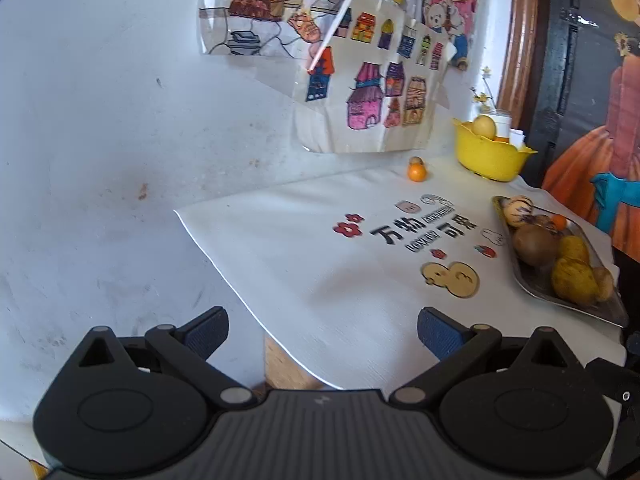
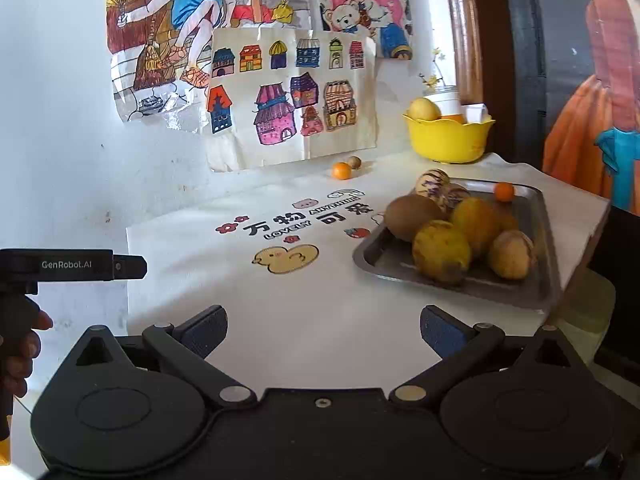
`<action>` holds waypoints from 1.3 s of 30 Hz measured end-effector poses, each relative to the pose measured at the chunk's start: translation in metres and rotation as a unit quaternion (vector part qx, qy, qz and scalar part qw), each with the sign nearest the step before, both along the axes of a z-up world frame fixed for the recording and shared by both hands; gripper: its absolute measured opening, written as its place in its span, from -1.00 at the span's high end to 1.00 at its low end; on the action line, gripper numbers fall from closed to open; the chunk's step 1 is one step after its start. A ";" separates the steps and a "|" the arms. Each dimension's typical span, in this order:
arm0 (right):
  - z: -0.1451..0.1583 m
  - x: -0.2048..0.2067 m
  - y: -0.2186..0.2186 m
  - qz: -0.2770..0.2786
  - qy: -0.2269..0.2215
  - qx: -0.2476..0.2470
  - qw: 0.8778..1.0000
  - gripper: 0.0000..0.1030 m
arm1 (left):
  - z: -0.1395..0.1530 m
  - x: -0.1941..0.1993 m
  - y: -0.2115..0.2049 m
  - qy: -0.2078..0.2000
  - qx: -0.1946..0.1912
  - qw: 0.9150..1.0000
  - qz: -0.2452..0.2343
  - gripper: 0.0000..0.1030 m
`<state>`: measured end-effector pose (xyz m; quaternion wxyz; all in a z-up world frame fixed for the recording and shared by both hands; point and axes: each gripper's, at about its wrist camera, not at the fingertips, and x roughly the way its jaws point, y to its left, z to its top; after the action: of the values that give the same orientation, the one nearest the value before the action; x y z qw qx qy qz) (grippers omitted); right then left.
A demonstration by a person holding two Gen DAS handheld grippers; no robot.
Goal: Organize fruits
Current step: 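Withdraw both open tools from the tray toward the wall, then grasp the orange with the left tool while the right tool grasps the small brown kiwi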
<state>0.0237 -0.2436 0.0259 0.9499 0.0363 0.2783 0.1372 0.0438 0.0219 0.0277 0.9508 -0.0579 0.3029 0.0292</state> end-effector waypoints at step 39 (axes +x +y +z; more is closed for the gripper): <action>0.057 0.248 -0.029 0.044 0.094 0.003 0.995 -0.99 | 0.001 0.180 -0.035 -0.065 0.165 0.974 -0.140 -0.99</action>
<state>0.2716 -0.2725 0.0832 0.9125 0.0399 0.3670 0.1761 0.2241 -0.0136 0.0290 0.9596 0.1405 0.2366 -0.0584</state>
